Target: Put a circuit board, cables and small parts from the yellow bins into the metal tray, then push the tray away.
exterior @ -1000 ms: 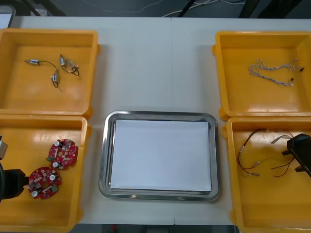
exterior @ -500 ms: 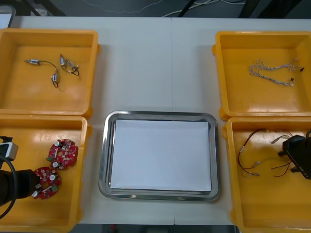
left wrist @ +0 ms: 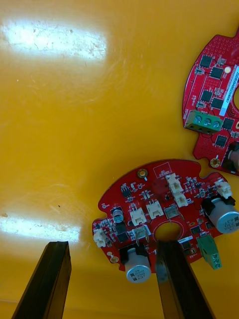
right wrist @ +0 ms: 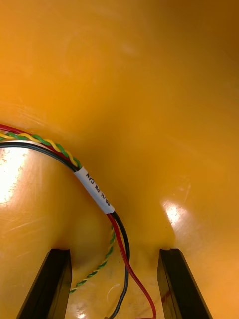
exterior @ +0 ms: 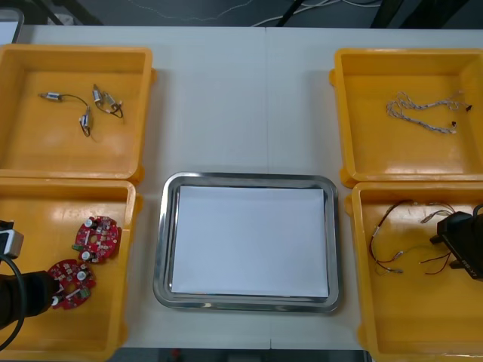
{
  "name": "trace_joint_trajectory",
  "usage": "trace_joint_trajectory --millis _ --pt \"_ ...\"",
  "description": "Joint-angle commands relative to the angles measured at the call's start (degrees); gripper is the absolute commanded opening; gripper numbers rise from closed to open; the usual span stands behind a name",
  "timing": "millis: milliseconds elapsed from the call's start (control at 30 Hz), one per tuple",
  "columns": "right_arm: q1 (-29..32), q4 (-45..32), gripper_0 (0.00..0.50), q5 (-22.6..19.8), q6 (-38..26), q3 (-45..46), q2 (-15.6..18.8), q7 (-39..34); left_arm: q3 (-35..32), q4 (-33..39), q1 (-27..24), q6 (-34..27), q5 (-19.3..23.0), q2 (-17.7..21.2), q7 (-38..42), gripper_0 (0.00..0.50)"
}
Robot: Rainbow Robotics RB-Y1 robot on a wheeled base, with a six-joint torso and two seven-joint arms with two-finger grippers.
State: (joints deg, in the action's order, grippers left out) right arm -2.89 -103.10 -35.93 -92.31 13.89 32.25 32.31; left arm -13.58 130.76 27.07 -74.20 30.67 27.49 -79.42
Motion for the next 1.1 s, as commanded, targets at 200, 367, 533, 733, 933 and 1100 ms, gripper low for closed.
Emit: trace_joint_trajectory --millis 200,367,533,733,933,1100 --pt "1.74 -0.17 0.500 0.95 1.52 -1.67 -0.61 2.23 2.86 1.17 2.38 0.81 -2.81 -3.58 -4.96 0.500" --pt "1.92 -0.09 0.467 1.12 1.96 -1.85 -0.61 2.23 4.35 1.17 2.47 1.42 -6.32 -4.46 -4.78 0.500" --pt "1.83 -0.09 0.051 1.12 2.04 -1.85 -0.52 2.23 4.53 1.17 3.26 2.13 -7.47 -4.46 -4.69 0.500" --pt "1.74 -0.09 0.000 1.21 2.48 -1.85 -0.52 2.93 4.53 1.17 4.13 2.74 -7.73 -4.46 -5.04 0.500" --pt "0.95 -1.14 0.000 1.21 1.78 -1.41 -0.17 3.02 4.88 1.17 4.57 2.74 -7.91 -4.55 -5.22 0.500" --pt "0.08 -4.57 0.000 1.30 -2.97 -0.62 0.71 3.11 5.23 1.17 4.93 3.01 -8.08 -4.46 -5.22 0.447"
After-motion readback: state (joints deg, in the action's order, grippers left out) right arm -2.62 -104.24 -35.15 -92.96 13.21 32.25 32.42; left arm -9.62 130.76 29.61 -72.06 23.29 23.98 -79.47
